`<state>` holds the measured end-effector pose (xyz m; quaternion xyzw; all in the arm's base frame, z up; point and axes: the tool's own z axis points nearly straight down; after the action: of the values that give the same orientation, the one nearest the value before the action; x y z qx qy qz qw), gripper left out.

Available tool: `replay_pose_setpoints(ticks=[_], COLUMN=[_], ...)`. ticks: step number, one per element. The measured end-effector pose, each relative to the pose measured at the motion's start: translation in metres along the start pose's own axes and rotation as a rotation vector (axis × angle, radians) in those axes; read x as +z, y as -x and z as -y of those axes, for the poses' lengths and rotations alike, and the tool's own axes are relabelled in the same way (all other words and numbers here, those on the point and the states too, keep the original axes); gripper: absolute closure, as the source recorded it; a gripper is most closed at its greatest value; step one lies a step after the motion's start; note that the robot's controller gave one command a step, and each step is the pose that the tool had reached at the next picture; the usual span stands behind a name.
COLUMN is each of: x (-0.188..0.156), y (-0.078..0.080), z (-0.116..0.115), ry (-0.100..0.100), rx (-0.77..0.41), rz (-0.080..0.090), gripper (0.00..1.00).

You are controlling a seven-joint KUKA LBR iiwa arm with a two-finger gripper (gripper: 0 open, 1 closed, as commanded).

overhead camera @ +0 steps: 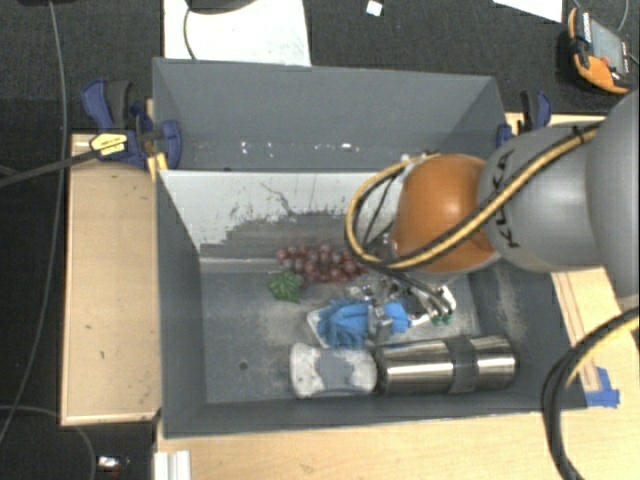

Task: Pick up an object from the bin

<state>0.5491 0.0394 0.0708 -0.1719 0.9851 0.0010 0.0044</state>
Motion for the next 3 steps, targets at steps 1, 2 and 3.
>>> replay_pose_setpoints(ticks=[1, 2, 3], x=[-0.003, -0.021, -0.059], y=[0.0, -0.003, 0.0], z=[0.0, -0.001, 0.0], ry=[-0.001, 0.003, 0.001], rx=[0.0, 0.002, 0.004], rz=[0.002, -0.008, -0.002], gripper=[1.0, 1.0, 1.0])
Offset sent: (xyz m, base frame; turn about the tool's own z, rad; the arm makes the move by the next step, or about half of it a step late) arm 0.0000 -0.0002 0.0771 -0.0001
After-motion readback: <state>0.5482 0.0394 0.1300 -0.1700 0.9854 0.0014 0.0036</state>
